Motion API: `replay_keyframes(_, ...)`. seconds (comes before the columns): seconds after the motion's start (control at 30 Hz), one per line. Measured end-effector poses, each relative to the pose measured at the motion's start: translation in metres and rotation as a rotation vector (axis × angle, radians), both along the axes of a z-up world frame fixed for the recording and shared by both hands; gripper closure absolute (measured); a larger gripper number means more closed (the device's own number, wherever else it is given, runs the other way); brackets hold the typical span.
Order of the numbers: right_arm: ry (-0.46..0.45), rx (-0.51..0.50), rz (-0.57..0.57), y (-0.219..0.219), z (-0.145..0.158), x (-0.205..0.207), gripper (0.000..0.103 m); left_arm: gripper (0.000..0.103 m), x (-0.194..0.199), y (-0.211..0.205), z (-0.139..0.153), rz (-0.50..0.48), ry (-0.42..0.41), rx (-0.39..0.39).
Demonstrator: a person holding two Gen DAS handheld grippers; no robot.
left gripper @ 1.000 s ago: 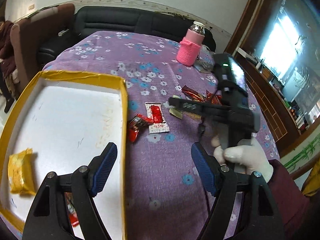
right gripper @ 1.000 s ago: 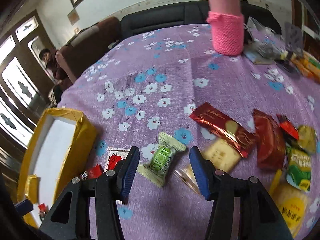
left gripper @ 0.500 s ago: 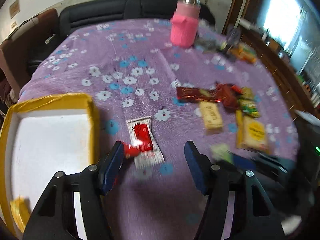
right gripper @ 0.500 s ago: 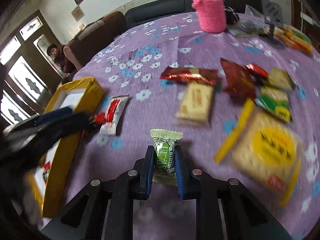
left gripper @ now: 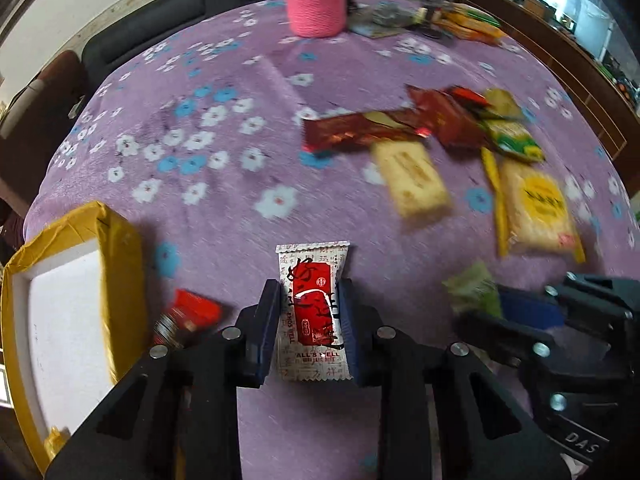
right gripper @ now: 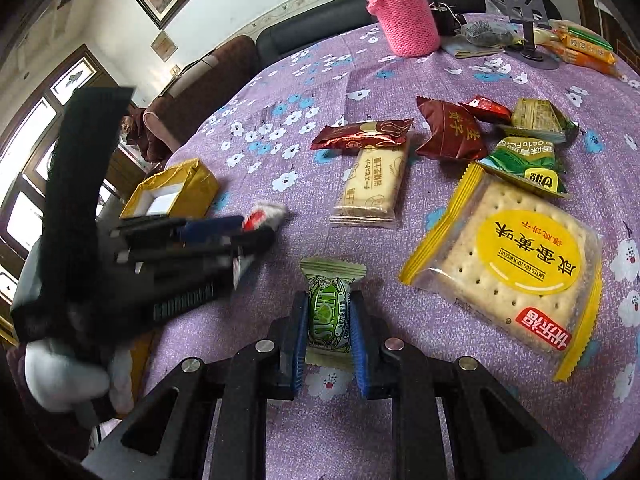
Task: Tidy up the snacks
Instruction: 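Grasp the white-red packet with the left tool while the right tool grasps the green candy, then move both snacks over the white tray and release them from both tools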
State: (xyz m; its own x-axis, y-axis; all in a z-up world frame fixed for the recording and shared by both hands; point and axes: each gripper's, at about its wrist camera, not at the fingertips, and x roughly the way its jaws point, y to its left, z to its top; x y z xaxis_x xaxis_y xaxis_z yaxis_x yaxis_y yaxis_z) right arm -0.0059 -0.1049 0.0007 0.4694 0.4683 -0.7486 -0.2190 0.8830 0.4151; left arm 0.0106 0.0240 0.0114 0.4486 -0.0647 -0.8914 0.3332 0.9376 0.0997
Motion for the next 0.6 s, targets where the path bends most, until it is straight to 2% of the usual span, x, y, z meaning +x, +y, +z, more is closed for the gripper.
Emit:
replay_keyframes(0.1,-0.001,-0.001,0.003,0.0,0.0,0.002,0.08,0.069,-0.003,-0.006,0.001,0.008,-0.05,0.032)
replay_keyframes(0.17,-0.006,-0.005,0.005,0.002,0.0,0.002,0.08,0.068,-0.002,-0.005,0.002,0.024,-0.064,0.025)
replay_keyframes(0.3,-0.021,-0.018,0.013,0.007,0.0,0.0,0.076,0.076,-0.004,0.003,0.002,0.051,-0.041,-0.037)
replay_keyframes(0.37,-0.026,-0.036,0.017,0.009,0.001,-0.001,0.077,0.076,-0.016,0.009,0.007,0.082,-0.066,-0.05)
replay_keyframes(0.43,-0.027,-0.043,0.013,0.008,0.001,-0.002,0.083,0.076,-0.028,0.015,0.015,0.106,-0.086,-0.099)
replay_keyframes(0.6,-0.061,-0.022,0.008,0.009,0.006,-0.007,0.084,0.076,-0.071,0.05,0.047,0.166,-0.159,-0.24)
